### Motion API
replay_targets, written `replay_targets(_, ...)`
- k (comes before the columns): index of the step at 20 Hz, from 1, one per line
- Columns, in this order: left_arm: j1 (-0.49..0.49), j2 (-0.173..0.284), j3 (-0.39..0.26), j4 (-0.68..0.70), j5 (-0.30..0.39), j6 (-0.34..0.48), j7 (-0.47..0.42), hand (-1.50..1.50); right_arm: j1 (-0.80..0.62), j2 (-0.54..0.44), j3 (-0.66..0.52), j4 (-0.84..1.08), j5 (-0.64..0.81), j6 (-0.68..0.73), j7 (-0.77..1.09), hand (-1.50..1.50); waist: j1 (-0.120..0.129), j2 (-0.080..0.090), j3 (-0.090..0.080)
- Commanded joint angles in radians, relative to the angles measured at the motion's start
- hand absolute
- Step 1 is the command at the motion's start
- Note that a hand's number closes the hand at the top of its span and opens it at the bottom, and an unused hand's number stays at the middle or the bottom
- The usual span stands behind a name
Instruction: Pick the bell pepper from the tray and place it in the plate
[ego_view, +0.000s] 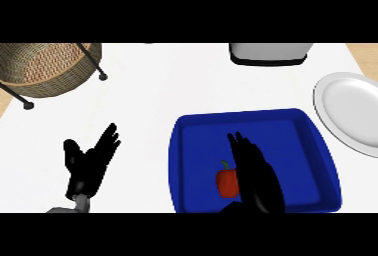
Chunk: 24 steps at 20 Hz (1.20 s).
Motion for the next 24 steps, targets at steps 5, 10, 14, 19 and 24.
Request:
replay_targets(5, 0.009, -0.021, 0.022, -0.043, -0.028, -0.019, 0.045, 0.00, -0.059, 0.057, -0.086, 0.097, 0.034, 0.070, -0.021, -1.50, 0.002, 0.000, 0.000)
replay_targets(10, 0.045, -0.014, 0.038, -0.120, -0.028, -0.024, 0.079, 0.00, 0.043, 0.060, -0.027, 0.209, 0.096, -0.061, -0.117, -1.50, 0.003, -0.001, 0.000)
replay_targets(14, 0.011, -0.062, 0.028, -0.054, -0.077, -0.029, 0.055, 0.00, 0.042, 0.058, -0.081, 0.173, 0.072, 0.026, -0.132, -1.50, 0.000, 0.000, 0.000)
replay_targets(19, 0.018, -0.054, 0.037, -0.072, -0.087, -0.018, 0.074, 0.00, -0.047, 0.032, -0.084, 0.287, 0.102, 0.070, -0.215, 1.50, 0.002, 0.000, 0.000)
replay_targets(24, 0.053, -0.048, 0.065, -0.056, -0.075, -0.073, 0.047, 0.00, -0.026, 0.055, -0.093, 0.343, 0.179, -0.018, -0.257, 1.50, 0.002, 0.000, 0.000)
